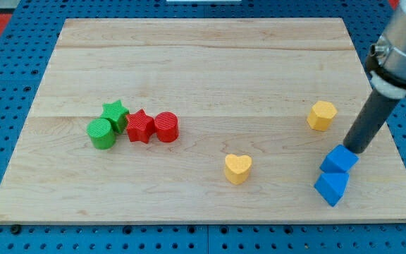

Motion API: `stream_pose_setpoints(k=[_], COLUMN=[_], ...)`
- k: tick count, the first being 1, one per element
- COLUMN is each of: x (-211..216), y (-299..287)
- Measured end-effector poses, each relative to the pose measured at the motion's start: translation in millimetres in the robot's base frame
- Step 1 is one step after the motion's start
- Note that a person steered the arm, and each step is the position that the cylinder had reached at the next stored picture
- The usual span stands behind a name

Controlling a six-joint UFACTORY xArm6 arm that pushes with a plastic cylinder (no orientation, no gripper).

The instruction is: Push yellow hexagon diagonally top left of the blue cube

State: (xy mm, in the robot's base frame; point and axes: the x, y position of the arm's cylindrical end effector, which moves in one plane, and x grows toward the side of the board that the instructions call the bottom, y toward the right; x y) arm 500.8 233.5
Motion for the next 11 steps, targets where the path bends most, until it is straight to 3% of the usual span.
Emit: stream_pose_setpoints(k=[1,5,7,11], x=[-40,-83,-60,-80], y=[20,-67,-71,-84])
